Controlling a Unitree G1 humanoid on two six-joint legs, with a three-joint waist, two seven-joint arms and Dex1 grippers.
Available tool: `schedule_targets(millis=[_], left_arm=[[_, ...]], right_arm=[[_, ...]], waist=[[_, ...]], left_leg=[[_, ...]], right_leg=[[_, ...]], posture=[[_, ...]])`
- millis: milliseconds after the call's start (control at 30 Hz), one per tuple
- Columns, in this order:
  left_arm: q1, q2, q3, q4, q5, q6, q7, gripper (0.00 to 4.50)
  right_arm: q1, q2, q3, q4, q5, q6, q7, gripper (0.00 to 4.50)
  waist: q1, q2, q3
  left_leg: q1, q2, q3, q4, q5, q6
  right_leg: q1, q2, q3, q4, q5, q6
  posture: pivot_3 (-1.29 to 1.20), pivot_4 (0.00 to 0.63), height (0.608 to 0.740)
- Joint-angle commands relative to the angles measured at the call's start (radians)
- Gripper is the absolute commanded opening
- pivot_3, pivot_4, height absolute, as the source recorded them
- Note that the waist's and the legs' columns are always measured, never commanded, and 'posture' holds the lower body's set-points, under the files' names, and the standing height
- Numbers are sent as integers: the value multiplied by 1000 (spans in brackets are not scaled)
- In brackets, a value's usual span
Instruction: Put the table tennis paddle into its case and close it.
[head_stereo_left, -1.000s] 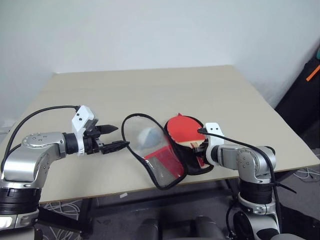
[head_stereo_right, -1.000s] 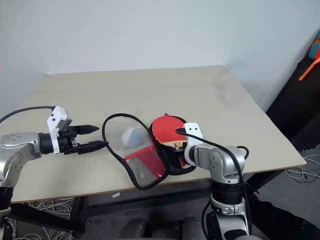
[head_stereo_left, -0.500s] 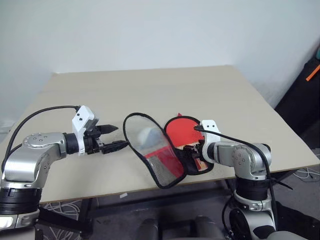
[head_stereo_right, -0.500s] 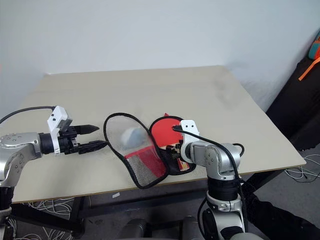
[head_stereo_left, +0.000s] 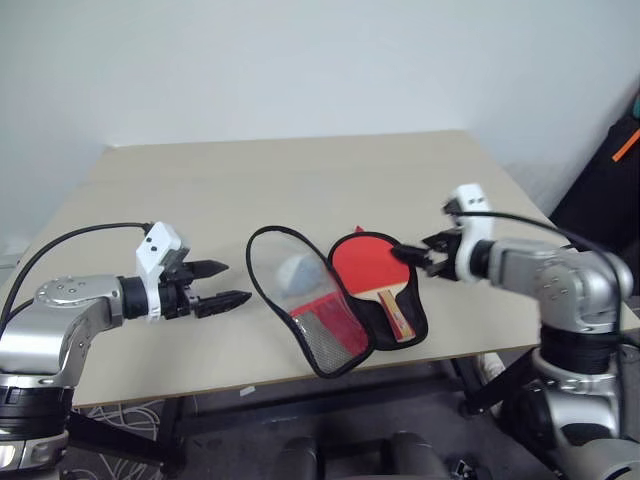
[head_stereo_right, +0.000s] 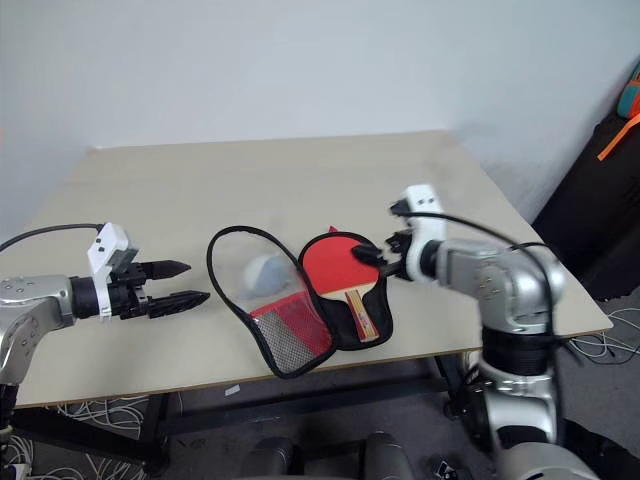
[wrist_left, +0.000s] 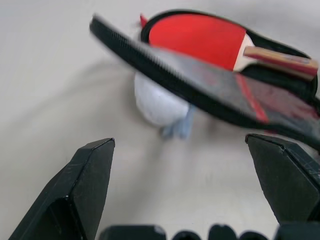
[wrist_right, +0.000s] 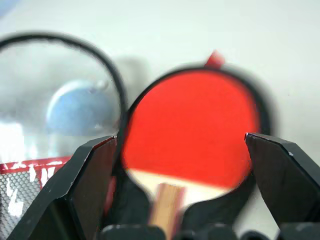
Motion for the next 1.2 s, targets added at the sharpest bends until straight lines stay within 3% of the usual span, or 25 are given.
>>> schedule_targets(millis=[33,267,733,1000,1200], left_arm=[[27,26,60,-18,-26,2,-19,3563],[-4,-69,-16,-12,2,-11,44,1054],[-180,-309,-207,-101,-40,46,124,1054],[-334,-555,-334,-17,12,5,231,1054],[-278,-548,-345,-81,-33,70,210,1054]], right_arm=[[-57,-89,-39,107,-12,-106,43,4500],[-105,-147,-11,180,-22,-202,61,4500],[-122,-135,-16,170,-3,-211,35,4500],[-197,-153,-27,237,-11,-243,17,4500],[-193,-168,-30,238,-7,-246,15,4500]], waist=[[0,0,0],[1,1,0],[7,0,0],[7,0,-1],[3,1,-1]], left_leg=[[0,0,0,0,0,0],[0,0,1,0,0,0],[-1,-1,0,3,0,0],[-1,-2,0,4,0,1],[0,-1,1,2,0,1]], right_leg=[[0,0,0,0,0,-1],[0,0,1,1,0,0],[2,0,1,1,1,2],[2,0,2,1,1,2],[1,2,5,1,1,2]], posture=[[0,0,740],[0,0,740],[0,0,740],[0,0,740],[0,0,740]])
